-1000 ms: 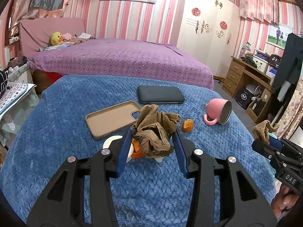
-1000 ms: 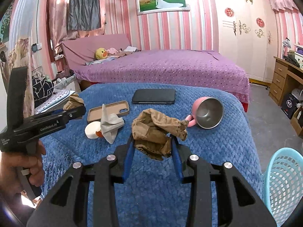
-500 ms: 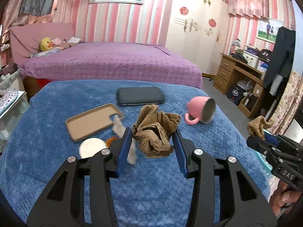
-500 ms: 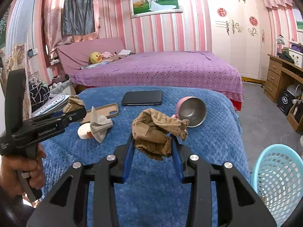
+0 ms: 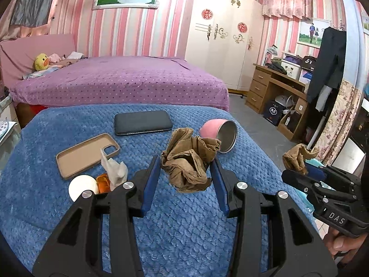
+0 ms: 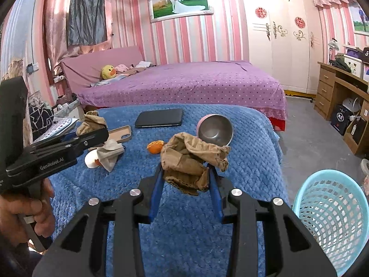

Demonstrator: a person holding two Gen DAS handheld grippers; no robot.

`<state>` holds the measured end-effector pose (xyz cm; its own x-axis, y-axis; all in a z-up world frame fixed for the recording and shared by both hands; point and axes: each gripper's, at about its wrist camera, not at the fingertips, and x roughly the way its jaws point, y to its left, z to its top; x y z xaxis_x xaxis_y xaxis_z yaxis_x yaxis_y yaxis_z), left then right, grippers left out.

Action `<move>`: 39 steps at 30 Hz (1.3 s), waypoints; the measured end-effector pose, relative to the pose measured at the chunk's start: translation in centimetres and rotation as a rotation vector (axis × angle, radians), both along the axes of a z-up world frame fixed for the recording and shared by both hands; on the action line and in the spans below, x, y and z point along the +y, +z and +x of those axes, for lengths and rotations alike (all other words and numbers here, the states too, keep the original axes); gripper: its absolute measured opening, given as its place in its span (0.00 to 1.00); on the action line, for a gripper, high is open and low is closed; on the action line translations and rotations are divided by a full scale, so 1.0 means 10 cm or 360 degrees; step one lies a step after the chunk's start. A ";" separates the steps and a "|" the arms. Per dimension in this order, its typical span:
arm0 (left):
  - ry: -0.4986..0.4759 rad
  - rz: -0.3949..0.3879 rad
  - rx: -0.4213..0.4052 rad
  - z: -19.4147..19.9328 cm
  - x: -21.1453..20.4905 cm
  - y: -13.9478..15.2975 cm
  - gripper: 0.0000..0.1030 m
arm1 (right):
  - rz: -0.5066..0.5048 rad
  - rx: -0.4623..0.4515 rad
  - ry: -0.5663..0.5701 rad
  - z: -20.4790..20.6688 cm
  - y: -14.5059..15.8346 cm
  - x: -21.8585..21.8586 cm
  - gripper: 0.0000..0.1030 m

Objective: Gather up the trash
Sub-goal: 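Carry the brown piece over the wastebasket with the right tool while the left tool carries its piece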

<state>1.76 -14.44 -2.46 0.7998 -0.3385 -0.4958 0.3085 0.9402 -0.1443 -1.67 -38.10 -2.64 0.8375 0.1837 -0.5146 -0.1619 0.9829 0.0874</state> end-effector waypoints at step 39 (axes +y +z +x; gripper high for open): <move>-0.0087 0.0018 -0.0023 -0.02 -0.42 -0.02 0.42 | 0.0040 -0.0005 -0.0152 -0.12 -0.01 -0.50 0.36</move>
<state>1.56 -18.60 -2.63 0.7874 -0.3763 -0.4882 0.3615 0.9234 -0.1287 -2.83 -43.06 -2.74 0.8536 0.1157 -0.5079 -0.0678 0.9914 0.1119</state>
